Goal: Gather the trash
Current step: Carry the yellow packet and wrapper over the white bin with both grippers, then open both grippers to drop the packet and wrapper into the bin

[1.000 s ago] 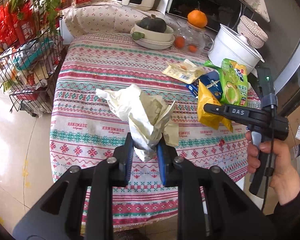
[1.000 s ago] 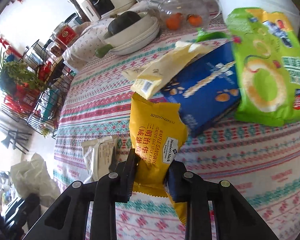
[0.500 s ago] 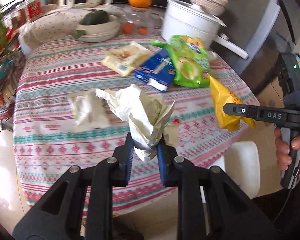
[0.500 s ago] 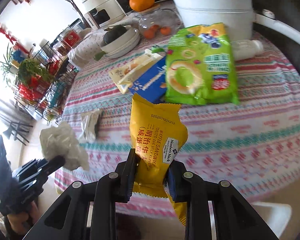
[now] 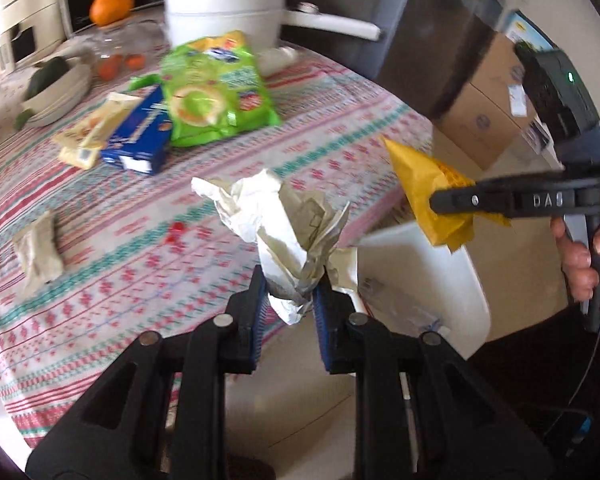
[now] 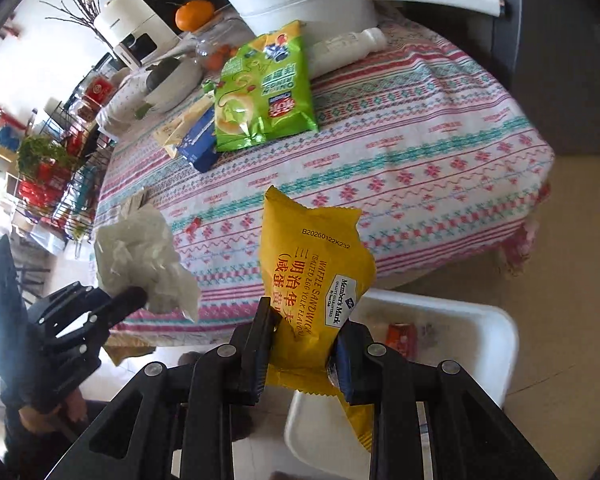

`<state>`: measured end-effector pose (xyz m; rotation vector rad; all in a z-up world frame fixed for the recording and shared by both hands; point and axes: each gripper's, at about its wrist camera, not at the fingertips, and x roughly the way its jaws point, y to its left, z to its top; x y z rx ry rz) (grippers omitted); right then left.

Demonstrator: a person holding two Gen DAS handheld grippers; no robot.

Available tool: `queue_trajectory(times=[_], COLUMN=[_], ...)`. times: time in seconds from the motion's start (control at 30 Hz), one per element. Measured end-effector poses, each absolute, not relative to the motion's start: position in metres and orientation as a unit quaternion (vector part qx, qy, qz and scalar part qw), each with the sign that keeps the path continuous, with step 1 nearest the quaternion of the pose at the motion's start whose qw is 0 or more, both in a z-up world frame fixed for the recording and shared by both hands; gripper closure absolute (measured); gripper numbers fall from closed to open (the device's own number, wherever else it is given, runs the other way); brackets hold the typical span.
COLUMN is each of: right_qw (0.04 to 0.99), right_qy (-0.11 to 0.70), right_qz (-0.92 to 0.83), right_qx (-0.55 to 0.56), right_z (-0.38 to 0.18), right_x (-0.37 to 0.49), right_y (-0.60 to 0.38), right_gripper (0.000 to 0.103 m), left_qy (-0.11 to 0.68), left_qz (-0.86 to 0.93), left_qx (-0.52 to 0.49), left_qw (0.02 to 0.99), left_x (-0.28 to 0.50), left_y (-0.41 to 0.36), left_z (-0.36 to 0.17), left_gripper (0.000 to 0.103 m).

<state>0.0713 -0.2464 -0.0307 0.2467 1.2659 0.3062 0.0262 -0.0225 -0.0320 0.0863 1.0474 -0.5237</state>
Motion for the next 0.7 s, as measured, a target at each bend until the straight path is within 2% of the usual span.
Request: queue_trajectory(times=[0.27,0.7], right_qw=[0.775,0.734], right_qy=[0.612,0.668], right_qz=[0.110,0.092], right_qx=[0.110,0.086], right_z=[-0.045,-0.092], right_x=[0.052,0.020], right_y=[-0.290,-0.327], right_gripper=[0.072,0.072], left_qy=[0.510,0.548], left_qz=[-0.313,-0.348], left_qx=[0.079,0.120], left_qw=[0.797,0.751], left_x=[0.003,-0.013], left_y=[-0.082,-0.133], left_z=[-0.047,-0.089], left_gripper=[0.079,0.078])
